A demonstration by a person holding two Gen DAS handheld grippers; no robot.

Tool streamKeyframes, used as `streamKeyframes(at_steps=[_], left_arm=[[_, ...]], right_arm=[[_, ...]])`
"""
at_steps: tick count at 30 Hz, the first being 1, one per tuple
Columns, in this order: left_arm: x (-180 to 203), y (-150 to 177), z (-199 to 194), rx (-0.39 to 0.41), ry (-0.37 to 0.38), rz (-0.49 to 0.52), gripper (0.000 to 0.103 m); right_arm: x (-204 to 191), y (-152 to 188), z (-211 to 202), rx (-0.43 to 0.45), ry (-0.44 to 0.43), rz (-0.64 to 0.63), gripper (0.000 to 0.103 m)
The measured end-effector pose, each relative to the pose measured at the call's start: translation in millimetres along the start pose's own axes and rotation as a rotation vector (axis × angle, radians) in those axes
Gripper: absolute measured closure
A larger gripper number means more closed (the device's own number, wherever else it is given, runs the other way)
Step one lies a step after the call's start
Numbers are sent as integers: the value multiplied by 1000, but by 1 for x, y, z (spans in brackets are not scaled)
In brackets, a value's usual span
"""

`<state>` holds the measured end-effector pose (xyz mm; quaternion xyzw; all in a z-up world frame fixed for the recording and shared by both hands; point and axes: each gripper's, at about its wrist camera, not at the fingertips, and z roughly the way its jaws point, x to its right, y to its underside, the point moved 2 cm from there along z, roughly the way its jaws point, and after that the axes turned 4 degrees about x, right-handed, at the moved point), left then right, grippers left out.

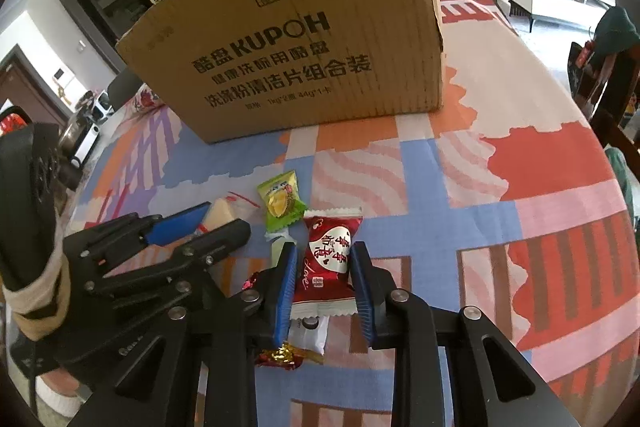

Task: Organize snacks
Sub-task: 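Grasp the cheese-cake packet with the left tool while the right tool grasps the red candy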

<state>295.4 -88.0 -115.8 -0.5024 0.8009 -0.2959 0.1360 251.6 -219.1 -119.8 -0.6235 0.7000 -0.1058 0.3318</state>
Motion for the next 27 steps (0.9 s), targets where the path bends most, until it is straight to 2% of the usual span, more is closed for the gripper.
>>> streamKeyframes(at_steps=[5, 7, 8, 13, 15, 17, 27], left_arm=[[1, -4, -17, 28, -6, -10, 69], [2, -5, -22, 38, -13, -9, 69], [3, -4, -26, 44, -9, -7, 69], [8, -1, -32, 45, 1, -12, 69], [10, 3, -31, 37, 2, -11, 69], [11, 5, -30, 32, 0, -13, 69], [2, 9, -25, 12, -1, -48, 69]], right_arm=[[-4, -3, -11, 28, 1, -12, 76], [-6, -4, -16, 32, -5, -17, 90], [-7, -4, -17, 33, -6, -22, 91], [-3, -1, -18, -9, -13, -9, 90], [-2, 0, -16, -19, -14, -9, 80], [-2, 0, -14, -5, -16, -7, 77], [-9, -6, 6, -37, -8, -14, 77]])
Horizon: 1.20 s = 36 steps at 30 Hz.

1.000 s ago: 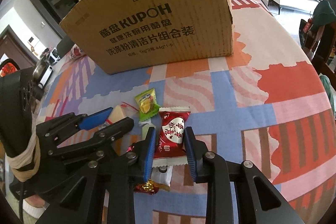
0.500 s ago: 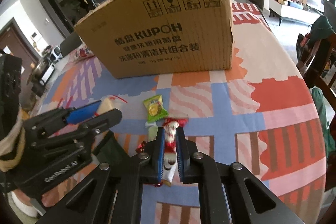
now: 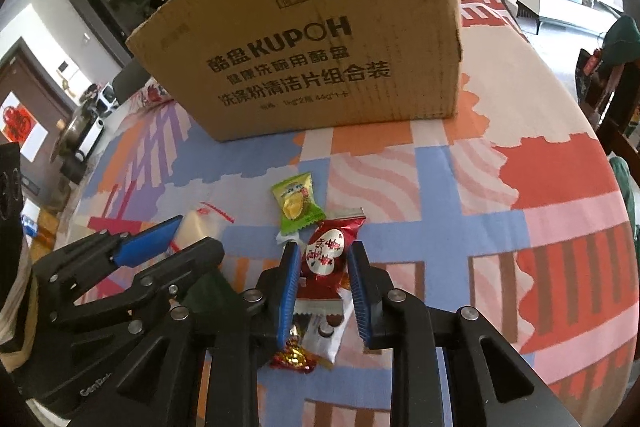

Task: Organize snacks
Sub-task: 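Grasp the cheese-cake packet with the left tool while the right tool grasps the red candy, then lift both snacks and carry them over the cardboard box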

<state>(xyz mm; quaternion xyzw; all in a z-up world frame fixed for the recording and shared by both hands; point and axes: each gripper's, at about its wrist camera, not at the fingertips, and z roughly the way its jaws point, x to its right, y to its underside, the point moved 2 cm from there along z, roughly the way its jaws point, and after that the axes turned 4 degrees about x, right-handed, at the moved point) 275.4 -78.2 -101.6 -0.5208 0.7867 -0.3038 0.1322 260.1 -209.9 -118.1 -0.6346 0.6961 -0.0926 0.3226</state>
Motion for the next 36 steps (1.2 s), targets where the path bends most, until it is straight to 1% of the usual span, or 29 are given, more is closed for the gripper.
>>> streamKeyframes(at_steps=[7, 10, 13, 15, 18, 20, 24, 27, 34, 36], left_arm=[[-4, -1, 1, -4, 6, -24, 69], [-5, -2, 1, -6, 9, -38, 69], [-7, -4, -1, 0, 9, -51, 69], [-9, -5, -4, 7, 5, -56, 69], [-9, -6, -8, 19, 1, -56, 69], [-8, -6, -10, 23, -1, -53, 69], [-8, -6, -11, 24, 1, -59, 69], [-9, -5, -10, 20, -3, -59, 69], [-12, -3, -10, 16, -8, -65, 69], [-12, -4, -11, 21, -8, -64, 69]], right_arm=[[-2, -4, 9, -27, -1, 0, 77], [0, -4, 13, -46, -14, 23, 77], [-3, -5, 13, -39, -8, 5, 78], [-5, -4, 11, -29, 6, -9, 81], [-6, -5, 4, -6, 5, -7, 82], [-8, -6, 5, -24, -1, -13, 82], [-11, -5, 9, -46, 1, -34, 82], [-10, -5, 17, -84, -18, -23, 77], [-12, -6, 23, -83, -1, -33, 78], [-13, -7, 19, -64, 13, -49, 78]])
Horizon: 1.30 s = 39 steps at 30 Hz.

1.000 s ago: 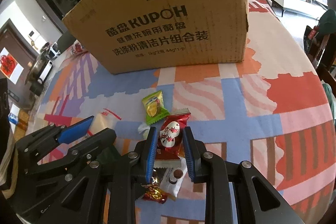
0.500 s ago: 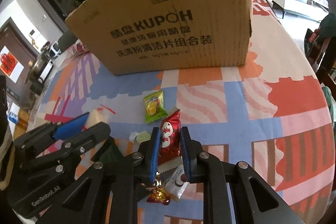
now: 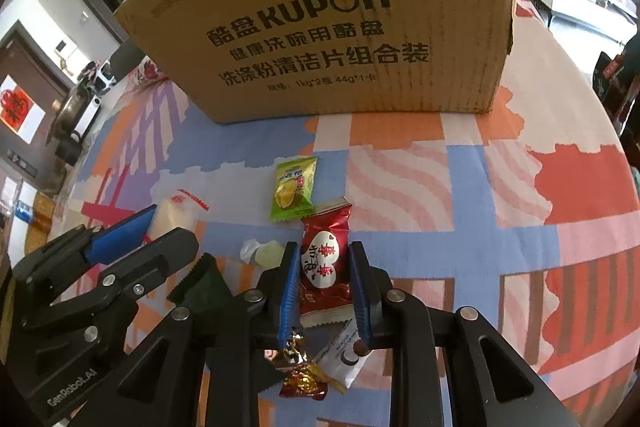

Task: Organize snacks
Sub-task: 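Lift both snacks and carry them over the cardboard box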

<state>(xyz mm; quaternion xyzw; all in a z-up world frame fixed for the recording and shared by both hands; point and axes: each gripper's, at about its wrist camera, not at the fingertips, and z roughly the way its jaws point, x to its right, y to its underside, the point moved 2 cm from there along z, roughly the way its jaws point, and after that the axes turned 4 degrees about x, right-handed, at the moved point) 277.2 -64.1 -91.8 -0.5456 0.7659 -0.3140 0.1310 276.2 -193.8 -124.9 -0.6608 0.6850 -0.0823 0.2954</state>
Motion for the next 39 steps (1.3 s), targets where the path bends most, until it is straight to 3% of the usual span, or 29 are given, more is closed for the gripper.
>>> streamKeyframes(at_steps=[8, 22, 28, 39], left_arm=[[3, -9, -20, 47, 1, 4, 69], [20, -65, -102, 242, -25, 52, 69], [24, -95, -115, 286, -55, 71, 69], [22, -146, -99, 274, -62, 75, 69]], right_arm=[[-10, -11, -39, 107, 10, -36, 78], [-32, -51, -143, 368, 12, -110, 78], [-36, -81, -162, 403, 31, -154, 78], [-28, -133, -164, 406, 41, -174, 78]])
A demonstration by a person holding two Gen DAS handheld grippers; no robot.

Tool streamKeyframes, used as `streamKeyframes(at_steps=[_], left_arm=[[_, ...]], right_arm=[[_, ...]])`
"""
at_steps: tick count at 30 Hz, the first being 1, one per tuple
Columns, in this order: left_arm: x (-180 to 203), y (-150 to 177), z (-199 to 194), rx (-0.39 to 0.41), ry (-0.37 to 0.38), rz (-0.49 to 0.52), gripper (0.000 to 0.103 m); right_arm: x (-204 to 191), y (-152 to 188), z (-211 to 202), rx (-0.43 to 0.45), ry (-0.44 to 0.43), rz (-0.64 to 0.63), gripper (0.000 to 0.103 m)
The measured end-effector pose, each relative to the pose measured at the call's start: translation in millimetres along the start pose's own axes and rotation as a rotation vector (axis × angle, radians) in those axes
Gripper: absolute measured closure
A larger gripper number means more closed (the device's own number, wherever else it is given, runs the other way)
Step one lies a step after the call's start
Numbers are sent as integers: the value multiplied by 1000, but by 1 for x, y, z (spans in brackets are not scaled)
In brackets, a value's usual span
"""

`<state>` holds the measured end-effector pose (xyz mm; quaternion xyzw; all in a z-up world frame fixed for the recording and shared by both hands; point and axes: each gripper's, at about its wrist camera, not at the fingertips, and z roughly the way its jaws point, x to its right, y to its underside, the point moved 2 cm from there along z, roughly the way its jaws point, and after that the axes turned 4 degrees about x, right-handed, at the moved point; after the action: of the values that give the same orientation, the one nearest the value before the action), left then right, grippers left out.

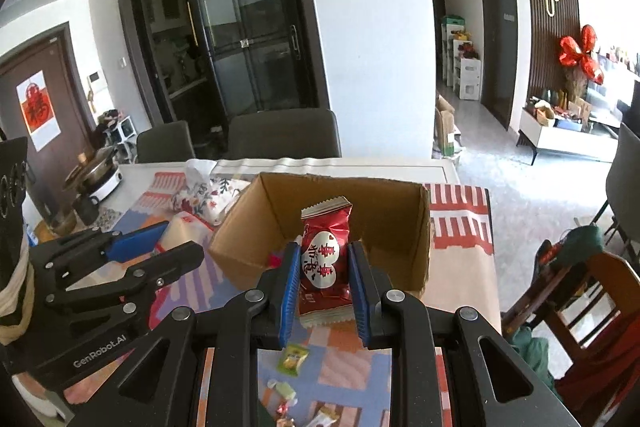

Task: Organize snacks
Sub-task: 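Lift both snacks and carry them over the cardboard box, then open both tools to drop the snacks into the box and withdraw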

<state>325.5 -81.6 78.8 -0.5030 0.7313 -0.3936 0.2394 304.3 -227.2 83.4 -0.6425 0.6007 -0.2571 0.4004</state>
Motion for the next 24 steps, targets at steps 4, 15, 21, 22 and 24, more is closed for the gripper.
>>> streamKeyframes(at_steps=[4, 15, 21, 22, 24], left_arm=[[-4, -9, 16, -14, 6, -12, 69], [-15, -28, 73, -105, -10, -50, 69], [-21, -25, 67, -80, -111, -55, 43], [-21, -22, 64, -81, -115, -50, 42], [-20, -15, 55, -80, -135, -52, 42]], right_arm=[[7, -7, 15, -16, -4, 7, 78], [20, -14, 60, -95, 11, 43, 78], [25, -11, 65, -97, 75, 43, 57], [26, -9, 61, -90, 82, 43, 57], [26, -4, 53, -78, 96, 28, 57]])
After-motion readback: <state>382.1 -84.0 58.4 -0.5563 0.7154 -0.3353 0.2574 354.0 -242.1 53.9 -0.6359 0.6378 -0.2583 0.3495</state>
